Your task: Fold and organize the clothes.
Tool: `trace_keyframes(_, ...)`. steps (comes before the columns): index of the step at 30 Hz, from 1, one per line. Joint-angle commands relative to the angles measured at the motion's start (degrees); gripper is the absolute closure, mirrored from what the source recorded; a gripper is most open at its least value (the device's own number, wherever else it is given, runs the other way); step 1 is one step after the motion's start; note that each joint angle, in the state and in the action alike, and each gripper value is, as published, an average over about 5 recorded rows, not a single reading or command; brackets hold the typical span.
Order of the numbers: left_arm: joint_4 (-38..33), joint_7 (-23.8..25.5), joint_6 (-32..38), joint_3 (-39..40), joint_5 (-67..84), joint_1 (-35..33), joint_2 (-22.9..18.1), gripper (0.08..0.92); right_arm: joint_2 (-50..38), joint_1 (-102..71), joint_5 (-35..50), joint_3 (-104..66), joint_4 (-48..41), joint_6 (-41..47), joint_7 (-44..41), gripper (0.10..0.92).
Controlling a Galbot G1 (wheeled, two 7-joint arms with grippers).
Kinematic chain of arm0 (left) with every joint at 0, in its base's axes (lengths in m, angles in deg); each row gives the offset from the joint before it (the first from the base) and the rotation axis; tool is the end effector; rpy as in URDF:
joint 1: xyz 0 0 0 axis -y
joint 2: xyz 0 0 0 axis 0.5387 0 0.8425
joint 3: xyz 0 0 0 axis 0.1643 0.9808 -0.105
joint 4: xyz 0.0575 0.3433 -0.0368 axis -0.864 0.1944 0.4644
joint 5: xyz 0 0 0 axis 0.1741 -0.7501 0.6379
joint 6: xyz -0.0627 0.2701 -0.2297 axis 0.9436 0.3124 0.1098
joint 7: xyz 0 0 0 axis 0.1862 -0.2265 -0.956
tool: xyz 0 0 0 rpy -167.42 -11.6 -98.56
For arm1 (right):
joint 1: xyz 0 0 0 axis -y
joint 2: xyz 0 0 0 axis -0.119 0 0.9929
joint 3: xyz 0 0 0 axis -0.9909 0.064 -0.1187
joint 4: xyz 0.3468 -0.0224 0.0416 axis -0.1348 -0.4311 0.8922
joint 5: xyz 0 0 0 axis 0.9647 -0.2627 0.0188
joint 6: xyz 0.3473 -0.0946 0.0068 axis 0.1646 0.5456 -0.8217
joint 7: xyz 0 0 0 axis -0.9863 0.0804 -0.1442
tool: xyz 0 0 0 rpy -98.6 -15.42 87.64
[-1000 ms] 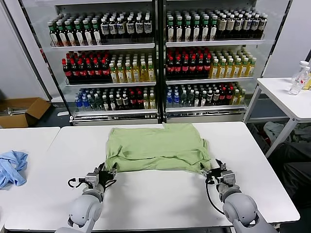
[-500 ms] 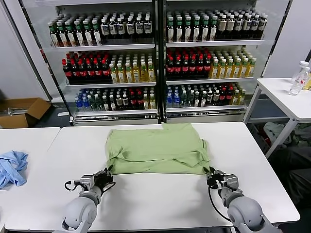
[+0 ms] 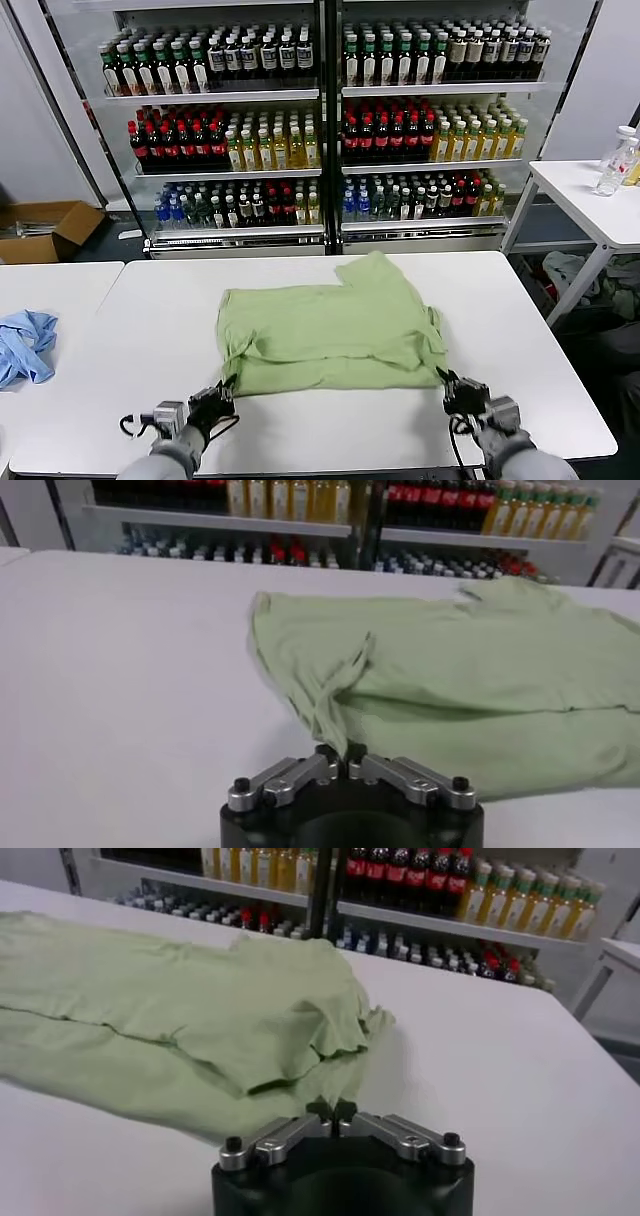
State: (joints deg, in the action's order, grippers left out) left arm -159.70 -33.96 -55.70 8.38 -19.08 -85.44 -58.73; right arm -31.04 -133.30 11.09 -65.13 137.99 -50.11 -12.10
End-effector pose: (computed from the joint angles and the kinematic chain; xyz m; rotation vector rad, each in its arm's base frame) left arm 0.1957 0.0364 -0.2913 -0.1603 -2.5565 0.0915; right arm 0.1683 -0.0845 -0.2677 0.2442 -2.5794 0.3669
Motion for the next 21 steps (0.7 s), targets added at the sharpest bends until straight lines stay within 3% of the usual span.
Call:
trace_keyframes(1, -14.6, 0.2, -0.7, -4.1, -5.5, -17.8, -0.6, 0.898, 0.1, -14.2, -6.4, -7.0, 7.8, 0.6, -0.4, 0.845)
trace_keyframes(6, -16.9, 0.3, -1.3, -4.8, -5.3, -17.9, -0.7, 0.873, -1.5, -11.5, -2.8, -8.9, 11.0, -2.6, 0.1, 0.708)
trace_keyframes(12, -18.1, 1.6, 1.0, -7.1, -3.3, -11.2, -0.3, 0.713, -2.8, -1.2, 8.9, -7.8, 13.8, -6.8, 3.7, 0.534)
trace_keyframes(16, -9.8, 1.6, 0.7, -7.8, 0.3, -0.1, 2.2, 0.6, -4.7, 16.5, 12.9, 0.0, 3.4, -1.4, 6.0, 0.413)
trace_keyframes(21, 6.6, 0.7, -0.7, -2.9, 2.8, 16.2, 4.7, 0.453, -2.7, 40.8, 18.5, 14.8, -14.9, 4.5, 8.2, 0.285)
